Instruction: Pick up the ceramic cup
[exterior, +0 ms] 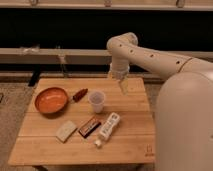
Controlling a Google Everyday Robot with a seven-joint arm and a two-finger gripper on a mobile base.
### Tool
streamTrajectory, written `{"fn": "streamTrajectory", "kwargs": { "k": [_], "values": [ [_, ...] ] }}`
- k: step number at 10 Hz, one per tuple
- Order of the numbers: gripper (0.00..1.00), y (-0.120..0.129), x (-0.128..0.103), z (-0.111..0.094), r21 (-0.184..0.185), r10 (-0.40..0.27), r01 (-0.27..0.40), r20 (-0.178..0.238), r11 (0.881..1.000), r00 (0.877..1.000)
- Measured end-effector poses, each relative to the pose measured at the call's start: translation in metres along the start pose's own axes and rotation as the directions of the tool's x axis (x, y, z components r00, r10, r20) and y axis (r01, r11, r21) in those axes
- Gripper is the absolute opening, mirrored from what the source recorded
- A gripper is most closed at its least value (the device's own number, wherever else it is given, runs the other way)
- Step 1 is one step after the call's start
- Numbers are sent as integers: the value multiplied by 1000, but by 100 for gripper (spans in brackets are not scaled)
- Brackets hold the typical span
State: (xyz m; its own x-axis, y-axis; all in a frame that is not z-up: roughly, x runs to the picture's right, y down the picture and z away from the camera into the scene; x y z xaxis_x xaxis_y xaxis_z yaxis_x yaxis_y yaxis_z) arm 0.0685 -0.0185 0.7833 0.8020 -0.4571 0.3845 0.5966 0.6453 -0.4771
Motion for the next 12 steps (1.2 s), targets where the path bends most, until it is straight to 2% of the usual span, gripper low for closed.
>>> {"fn": "streamTrajectory", "kwargs": {
  "k": [6,8,10,12],
  "values": [
    [80,1,-1,3,6,-5,5,8,1000,1000],
    [80,7,-19,8,40,-29,28,36,999,999],
    [80,18,-50,7,67,-61,56,76,996,995],
    [80,22,-73,14,66,-87,80,112,995,990]
  ]
}}
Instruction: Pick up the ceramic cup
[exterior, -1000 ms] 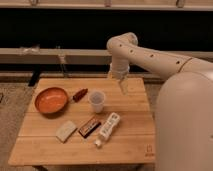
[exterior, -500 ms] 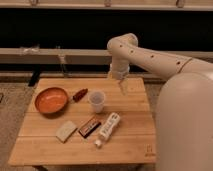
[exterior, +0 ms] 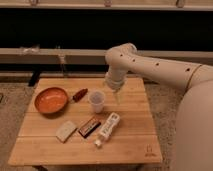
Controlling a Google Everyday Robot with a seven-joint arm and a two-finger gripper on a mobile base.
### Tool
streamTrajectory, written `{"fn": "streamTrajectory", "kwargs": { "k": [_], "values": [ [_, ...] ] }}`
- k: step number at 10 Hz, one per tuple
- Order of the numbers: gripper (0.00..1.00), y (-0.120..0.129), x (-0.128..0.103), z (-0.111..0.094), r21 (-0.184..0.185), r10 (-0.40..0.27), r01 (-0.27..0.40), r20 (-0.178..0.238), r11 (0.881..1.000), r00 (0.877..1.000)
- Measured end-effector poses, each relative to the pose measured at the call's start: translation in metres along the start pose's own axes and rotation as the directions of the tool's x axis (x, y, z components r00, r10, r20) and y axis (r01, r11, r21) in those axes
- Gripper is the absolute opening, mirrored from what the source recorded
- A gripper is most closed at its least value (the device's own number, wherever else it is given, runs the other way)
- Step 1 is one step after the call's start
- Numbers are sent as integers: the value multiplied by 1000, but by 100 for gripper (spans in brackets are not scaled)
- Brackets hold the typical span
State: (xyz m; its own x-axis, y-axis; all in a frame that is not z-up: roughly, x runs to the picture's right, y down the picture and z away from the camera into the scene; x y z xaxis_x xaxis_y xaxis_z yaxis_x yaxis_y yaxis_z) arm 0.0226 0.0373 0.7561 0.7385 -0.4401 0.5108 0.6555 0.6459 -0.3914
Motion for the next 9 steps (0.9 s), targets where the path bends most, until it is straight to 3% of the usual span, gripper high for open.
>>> {"fn": "streamTrajectory", "kwargs": {
  "k": [4,9],
  "values": [
    [80,-9,-15,32,-60,-52,55,59,997,997],
    [80,-2,-12,66,-121,-45,55,86,991,995]
  ]
}}
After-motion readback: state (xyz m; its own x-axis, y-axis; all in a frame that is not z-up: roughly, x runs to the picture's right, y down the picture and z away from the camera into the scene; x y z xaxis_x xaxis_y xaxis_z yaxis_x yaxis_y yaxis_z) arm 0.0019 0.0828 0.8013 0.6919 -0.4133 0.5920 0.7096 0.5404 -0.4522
